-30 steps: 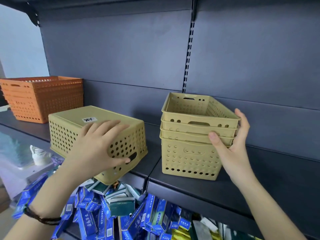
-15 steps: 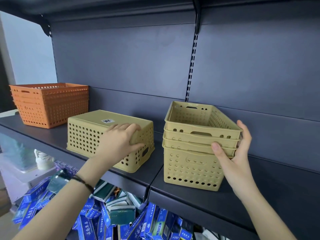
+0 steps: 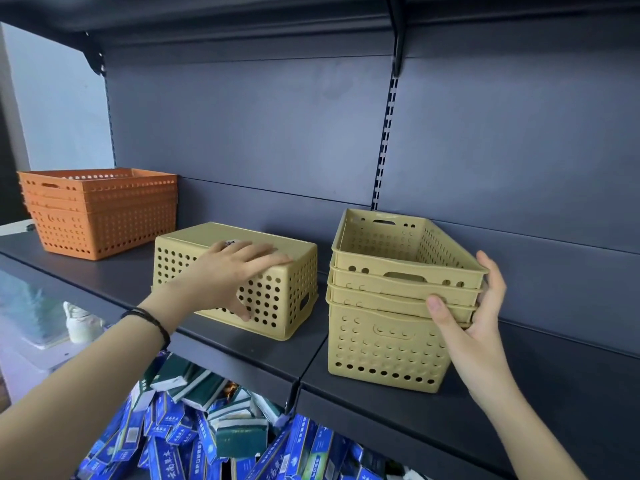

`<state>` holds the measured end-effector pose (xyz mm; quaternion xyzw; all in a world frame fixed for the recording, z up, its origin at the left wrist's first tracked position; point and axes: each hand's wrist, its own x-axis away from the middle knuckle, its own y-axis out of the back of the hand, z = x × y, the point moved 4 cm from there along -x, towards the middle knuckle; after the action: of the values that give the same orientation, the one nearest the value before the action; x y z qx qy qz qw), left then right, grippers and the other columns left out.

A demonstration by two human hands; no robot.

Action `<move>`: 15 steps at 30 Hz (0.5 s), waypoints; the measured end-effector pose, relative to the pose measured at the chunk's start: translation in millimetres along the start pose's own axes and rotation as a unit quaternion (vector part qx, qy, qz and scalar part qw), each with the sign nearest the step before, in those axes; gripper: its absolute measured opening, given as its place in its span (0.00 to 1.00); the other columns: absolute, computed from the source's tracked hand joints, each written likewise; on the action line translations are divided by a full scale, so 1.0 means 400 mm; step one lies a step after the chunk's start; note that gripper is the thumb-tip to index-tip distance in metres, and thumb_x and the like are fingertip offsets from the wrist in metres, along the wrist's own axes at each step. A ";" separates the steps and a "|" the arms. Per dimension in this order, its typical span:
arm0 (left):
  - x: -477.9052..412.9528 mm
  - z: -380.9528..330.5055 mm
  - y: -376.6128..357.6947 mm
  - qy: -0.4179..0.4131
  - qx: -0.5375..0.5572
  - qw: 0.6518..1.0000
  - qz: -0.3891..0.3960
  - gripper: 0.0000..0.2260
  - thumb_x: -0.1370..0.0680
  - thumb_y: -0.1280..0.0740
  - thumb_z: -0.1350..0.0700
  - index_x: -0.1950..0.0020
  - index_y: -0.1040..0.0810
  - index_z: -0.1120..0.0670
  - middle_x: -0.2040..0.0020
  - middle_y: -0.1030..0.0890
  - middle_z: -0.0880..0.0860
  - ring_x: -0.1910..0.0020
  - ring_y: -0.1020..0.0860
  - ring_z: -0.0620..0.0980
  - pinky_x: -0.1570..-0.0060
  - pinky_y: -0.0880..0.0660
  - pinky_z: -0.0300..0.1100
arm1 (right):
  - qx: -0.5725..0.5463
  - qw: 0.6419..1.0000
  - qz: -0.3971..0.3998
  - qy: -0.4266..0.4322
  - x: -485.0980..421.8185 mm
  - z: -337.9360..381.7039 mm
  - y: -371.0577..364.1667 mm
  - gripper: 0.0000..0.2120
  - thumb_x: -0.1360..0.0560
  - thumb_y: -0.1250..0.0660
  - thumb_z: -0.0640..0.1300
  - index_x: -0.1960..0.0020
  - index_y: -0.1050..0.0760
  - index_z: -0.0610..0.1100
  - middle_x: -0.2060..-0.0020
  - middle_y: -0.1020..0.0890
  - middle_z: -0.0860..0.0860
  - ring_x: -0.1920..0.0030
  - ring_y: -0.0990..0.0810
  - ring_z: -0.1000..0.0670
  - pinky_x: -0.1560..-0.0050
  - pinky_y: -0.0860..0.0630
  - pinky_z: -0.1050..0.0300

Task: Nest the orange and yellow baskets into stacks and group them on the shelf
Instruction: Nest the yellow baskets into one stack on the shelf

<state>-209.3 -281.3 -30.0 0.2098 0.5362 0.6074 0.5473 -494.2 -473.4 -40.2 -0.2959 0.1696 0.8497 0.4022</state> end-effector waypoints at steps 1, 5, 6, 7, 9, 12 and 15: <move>-0.002 -0.001 -0.004 -0.010 -0.015 1.000 -0.007 0.56 0.38 0.23 0.40 0.26 0.63 0.32 0.22 0.42 0.48 0.25 0.40 0.53 0.31 0.40 0.54 | 0.002 1.000 0.001 -0.001 0.000 0.001 0.000 0.35 0.32 0.31 0.51 0.35 0.46 0.72 0.43 0.27 0.72 0.41 0.29 0.73 0.45 0.31 0.68; -0.002 0.002 -0.007 -0.020 -0.021 0.999 -0.032 0.56 0.41 0.21 0.42 0.28 0.60 0.30 0.25 0.34 0.50 0.27 0.34 0.55 0.34 0.34 0.54 | 0.010 1.000 0.002 -0.006 0.000 0.004 0.000 0.35 0.32 0.32 0.51 0.35 0.47 0.72 0.41 0.28 0.69 0.43 0.29 0.75 0.46 0.32 0.68; -0.001 0.003 -0.006 -0.021 -0.030 0.998 -0.044 0.56 0.43 0.21 0.42 0.27 0.56 0.33 0.27 0.31 0.51 0.29 0.31 0.56 0.36 0.31 0.55 | 0.009 1.000 0.003 -0.007 0.000 0.003 0.000 0.35 0.33 0.31 0.51 0.35 0.47 0.72 0.41 0.28 0.69 0.43 0.29 0.75 0.46 0.32 0.68; 0.001 0.005 -0.003 -0.021 -0.040 0.997 -0.060 0.55 0.45 0.20 0.42 0.26 0.50 0.35 0.29 0.28 0.51 0.31 0.28 0.57 0.39 0.28 0.55 | 0.009 1.000 0.003 -0.008 -0.001 0.002 0.001 0.35 0.33 0.31 0.51 0.36 0.47 0.73 0.42 0.27 0.71 0.43 0.29 0.74 0.46 0.32 0.68; 0.005 0.012 0.001 -0.007 -0.034 0.994 -0.101 0.55 0.48 0.19 0.41 0.26 0.43 0.38 0.31 0.25 0.52 0.35 0.25 0.58 0.43 0.25 0.56 | 0.012 1.000 0.002 -0.009 -0.002 0.000 0.001 0.35 0.33 0.31 0.52 0.37 0.46 0.75 0.46 0.26 0.77 0.43 0.28 0.73 0.46 0.31 0.68; 0.020 0.029 0.017 0.027 -0.008 0.981 -0.190 0.54 0.45 0.19 0.42 0.25 0.45 0.38 0.29 0.27 0.53 0.34 0.25 0.60 0.42 0.26 0.57 | 0.009 1.000 -0.002 -0.012 -0.002 0.002 0.001 0.35 0.33 0.31 0.52 0.37 0.46 0.75 0.47 0.26 0.78 0.42 0.27 0.72 0.47 0.30 0.71; 0.043 0.050 0.051 0.077 0.094 0.942 -0.312 0.53 0.42 0.19 0.47 0.24 0.47 0.38 0.28 0.30 0.54 0.31 0.29 0.60 0.37 0.28 0.56 | 0.001 1.000 -0.006 -0.011 -0.001 0.004 -0.001 0.35 0.33 0.31 0.51 0.37 0.46 0.74 0.46 0.26 0.76 0.43 0.27 0.73 0.50 0.30 0.75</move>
<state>-206.8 -253.9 -11.2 0.0354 0.6697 0.3672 0.6445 -494.3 -472.5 -38.7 -0.2867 0.1643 0.8504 0.4095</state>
